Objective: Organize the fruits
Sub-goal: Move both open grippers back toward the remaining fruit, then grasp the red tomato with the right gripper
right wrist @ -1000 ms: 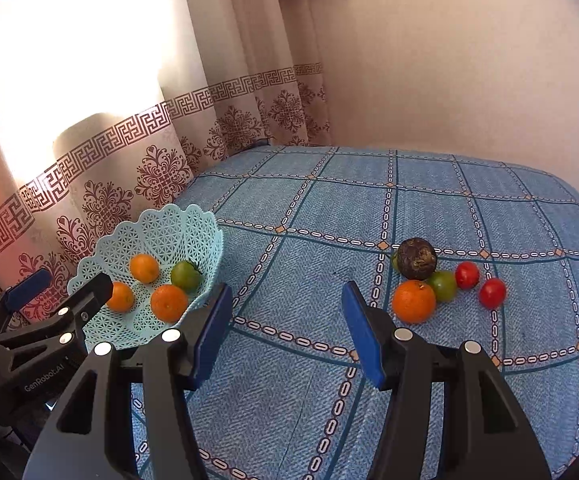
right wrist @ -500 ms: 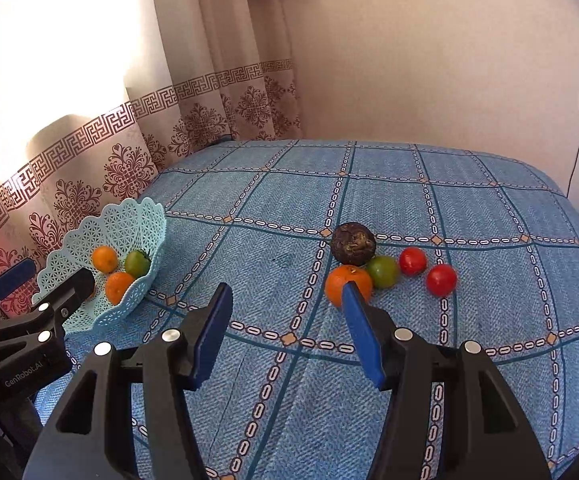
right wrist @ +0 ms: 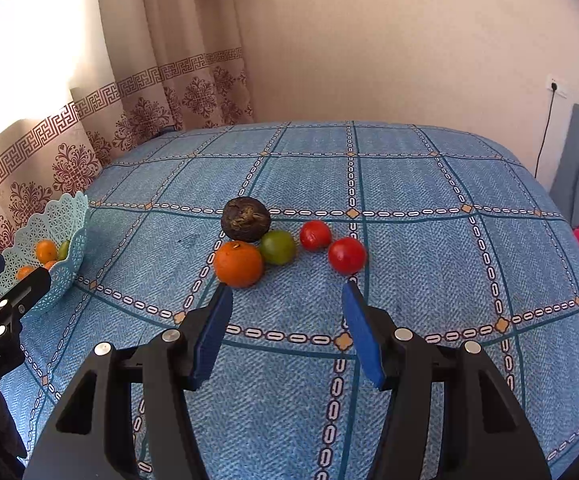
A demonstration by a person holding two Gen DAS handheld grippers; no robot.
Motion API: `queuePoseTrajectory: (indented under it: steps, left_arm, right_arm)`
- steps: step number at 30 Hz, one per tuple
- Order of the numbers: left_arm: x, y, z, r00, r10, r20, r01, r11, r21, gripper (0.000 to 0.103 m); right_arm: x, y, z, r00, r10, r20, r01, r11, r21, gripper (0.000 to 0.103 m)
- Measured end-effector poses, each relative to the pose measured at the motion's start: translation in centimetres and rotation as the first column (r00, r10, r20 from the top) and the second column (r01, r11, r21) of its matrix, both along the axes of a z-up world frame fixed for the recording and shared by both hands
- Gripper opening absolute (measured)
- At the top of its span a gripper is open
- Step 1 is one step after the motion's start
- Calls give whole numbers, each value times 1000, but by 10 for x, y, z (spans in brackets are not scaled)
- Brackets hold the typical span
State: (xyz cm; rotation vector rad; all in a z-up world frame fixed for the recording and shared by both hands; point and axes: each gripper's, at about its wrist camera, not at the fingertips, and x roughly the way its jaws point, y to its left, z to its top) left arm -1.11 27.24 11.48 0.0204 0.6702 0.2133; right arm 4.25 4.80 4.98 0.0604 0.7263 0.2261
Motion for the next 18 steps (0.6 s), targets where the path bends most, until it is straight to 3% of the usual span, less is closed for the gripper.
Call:
queuePoseTrajectory:
  steps: [12, 18]
  left_arm:
    - [16, -32, -8, 996, -85, -33, 86, 996, 23, 99]
    - [25, -38, -10, 994, -100, -46, 101, 995, 18, 99]
  right_arm:
    - [47, -36, -24, 995, -64, -79, 63, 998, -12, 57]
    - [69, -33, -33, 993, -56, -103, 52, 998, -37, 57]
